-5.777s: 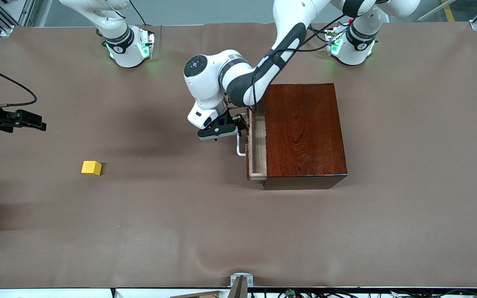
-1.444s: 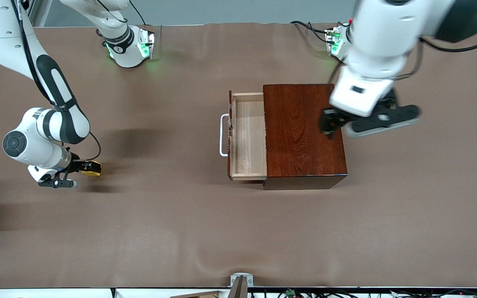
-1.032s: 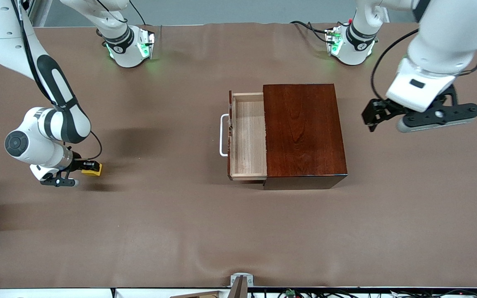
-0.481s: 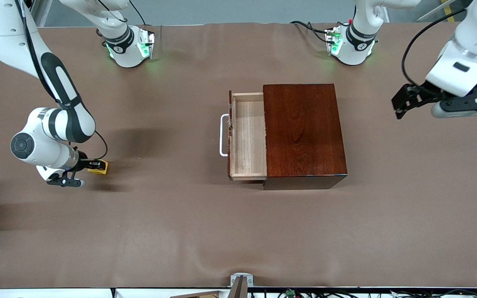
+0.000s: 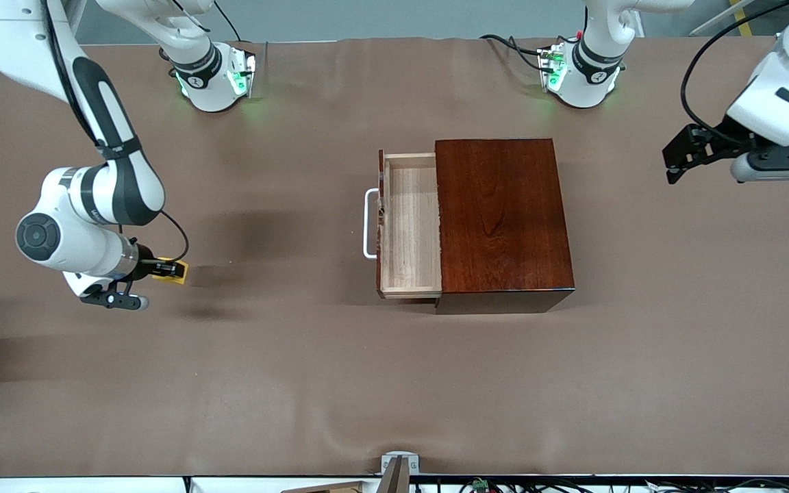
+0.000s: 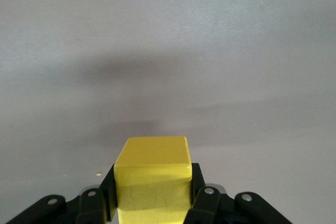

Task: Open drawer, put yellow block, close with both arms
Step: 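Carry the yellow cube with the right gripper over the open drawer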

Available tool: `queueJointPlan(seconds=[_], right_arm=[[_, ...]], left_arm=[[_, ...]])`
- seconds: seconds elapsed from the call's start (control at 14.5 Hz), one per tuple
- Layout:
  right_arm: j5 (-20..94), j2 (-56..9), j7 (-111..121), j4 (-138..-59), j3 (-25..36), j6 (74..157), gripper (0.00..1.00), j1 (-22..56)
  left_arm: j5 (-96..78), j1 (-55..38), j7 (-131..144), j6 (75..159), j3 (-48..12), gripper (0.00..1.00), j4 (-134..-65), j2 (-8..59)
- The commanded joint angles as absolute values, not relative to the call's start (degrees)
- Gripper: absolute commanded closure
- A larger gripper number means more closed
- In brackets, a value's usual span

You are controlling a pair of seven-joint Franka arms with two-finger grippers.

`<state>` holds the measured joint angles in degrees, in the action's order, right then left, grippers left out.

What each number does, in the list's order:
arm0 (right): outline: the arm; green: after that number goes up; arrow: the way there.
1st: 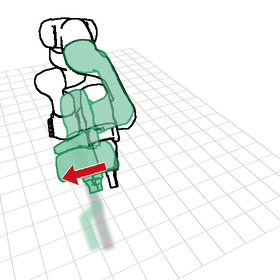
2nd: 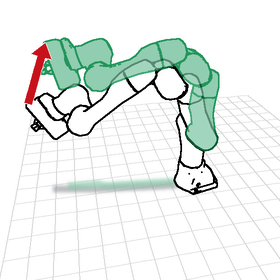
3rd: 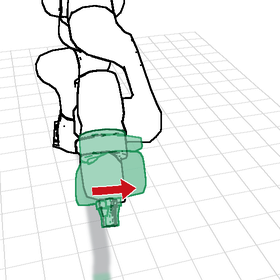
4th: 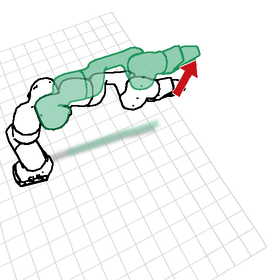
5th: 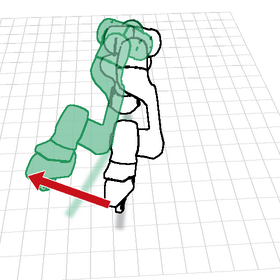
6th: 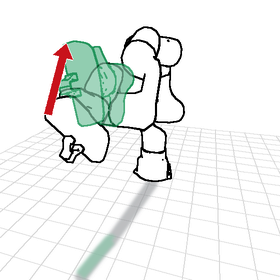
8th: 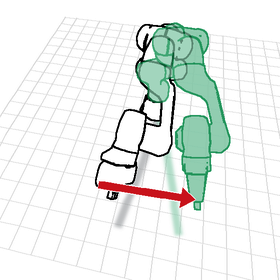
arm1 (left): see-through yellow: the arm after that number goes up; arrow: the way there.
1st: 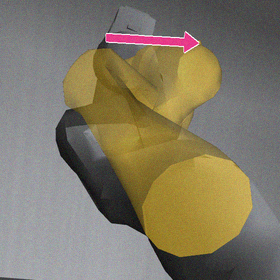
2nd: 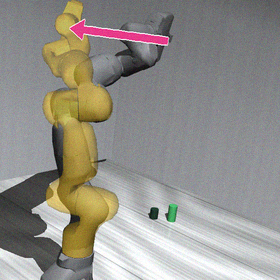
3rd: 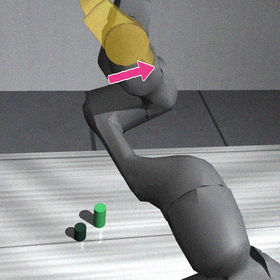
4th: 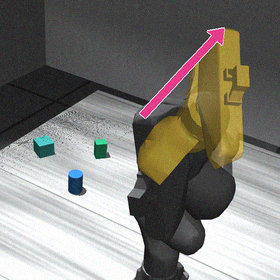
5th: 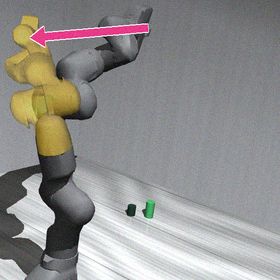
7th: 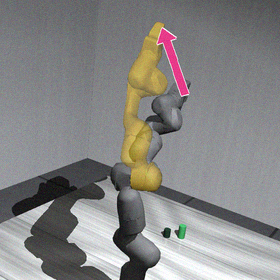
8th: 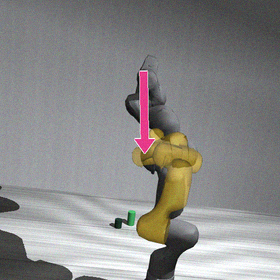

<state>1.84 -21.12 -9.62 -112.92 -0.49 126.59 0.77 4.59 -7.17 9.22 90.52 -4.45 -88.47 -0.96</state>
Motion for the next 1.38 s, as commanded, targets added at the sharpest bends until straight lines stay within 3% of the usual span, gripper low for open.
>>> queueJointPlan(seconds=[0.0,0.48,1.31], right_arm=[[3.16,-18.81,-14.74,-113.38,-0.53,124.73,1.00,2.98],[6.15,-15.65,-24.15,-111.27,-0.53,119.10,1.00,7.90],[7.82,-15.03,-61.84,-103.90,-0.44,118.12,1.00,24.51]], left_arm=[[3.52,-0.63,8.00,88.25,-10.70,0.00,-89.65,-2.20],[-0.06,3.24,5.10,86.84,-10.46,0.00,-89.12,-2.90],[0.18,4.31,4.48,86.84,-10.64,0.00,-88.68,-2.90]])
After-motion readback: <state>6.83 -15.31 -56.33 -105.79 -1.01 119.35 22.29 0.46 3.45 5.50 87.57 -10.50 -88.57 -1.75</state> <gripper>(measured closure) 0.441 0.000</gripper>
